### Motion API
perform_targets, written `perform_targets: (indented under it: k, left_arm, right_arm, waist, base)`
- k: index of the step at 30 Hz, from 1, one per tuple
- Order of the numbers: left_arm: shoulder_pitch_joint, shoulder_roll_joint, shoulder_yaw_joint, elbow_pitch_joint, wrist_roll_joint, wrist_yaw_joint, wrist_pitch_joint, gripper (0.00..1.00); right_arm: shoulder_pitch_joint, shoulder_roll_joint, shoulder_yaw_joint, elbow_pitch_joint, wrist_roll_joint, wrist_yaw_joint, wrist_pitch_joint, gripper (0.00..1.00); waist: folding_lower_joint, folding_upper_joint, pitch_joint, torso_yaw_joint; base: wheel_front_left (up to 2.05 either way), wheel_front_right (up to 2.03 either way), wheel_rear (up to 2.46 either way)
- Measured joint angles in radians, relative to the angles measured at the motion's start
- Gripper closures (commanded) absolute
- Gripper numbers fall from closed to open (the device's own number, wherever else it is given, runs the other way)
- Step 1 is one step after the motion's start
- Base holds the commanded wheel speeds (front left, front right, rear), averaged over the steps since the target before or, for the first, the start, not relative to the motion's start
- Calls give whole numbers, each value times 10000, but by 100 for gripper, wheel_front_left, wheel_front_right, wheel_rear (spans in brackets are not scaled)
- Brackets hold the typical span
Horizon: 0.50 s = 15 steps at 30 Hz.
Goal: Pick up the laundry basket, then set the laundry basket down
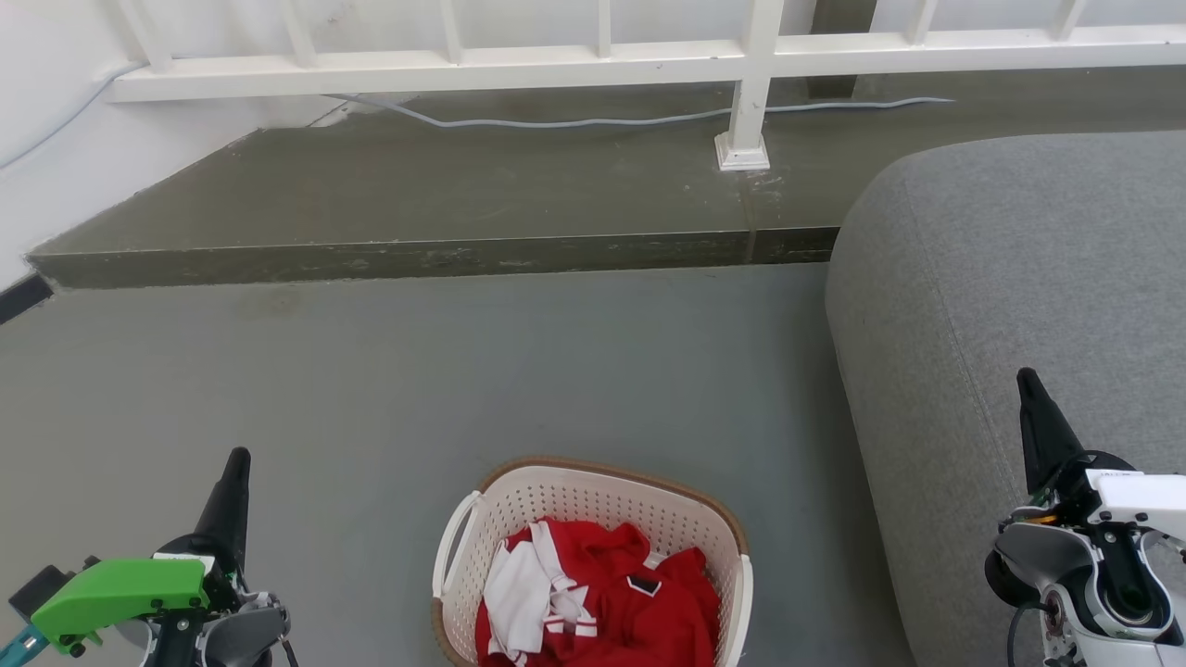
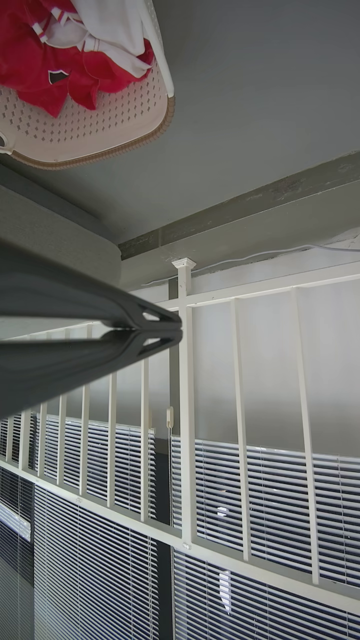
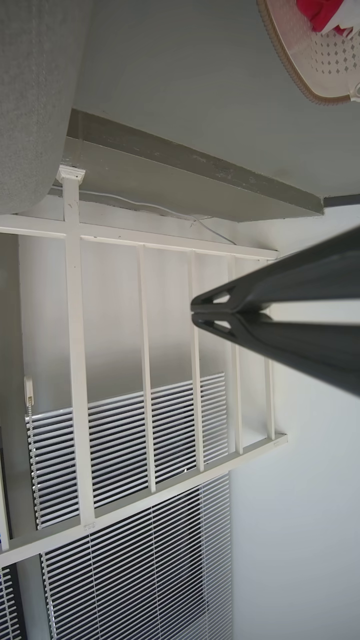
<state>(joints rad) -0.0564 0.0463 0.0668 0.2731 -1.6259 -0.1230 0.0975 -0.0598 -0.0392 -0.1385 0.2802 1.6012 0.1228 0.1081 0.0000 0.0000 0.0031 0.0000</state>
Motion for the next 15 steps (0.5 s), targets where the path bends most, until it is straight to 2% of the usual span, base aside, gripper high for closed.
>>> perform_targets:
  k: [15]
  left_arm:
    - [0,-2,2,0,0,0,0,100]
  right_arm:
    - [0,0,0,0,0,0,0,100]
  waist:
    - [0,0,0,0]
  base:
    - [0,0,0]
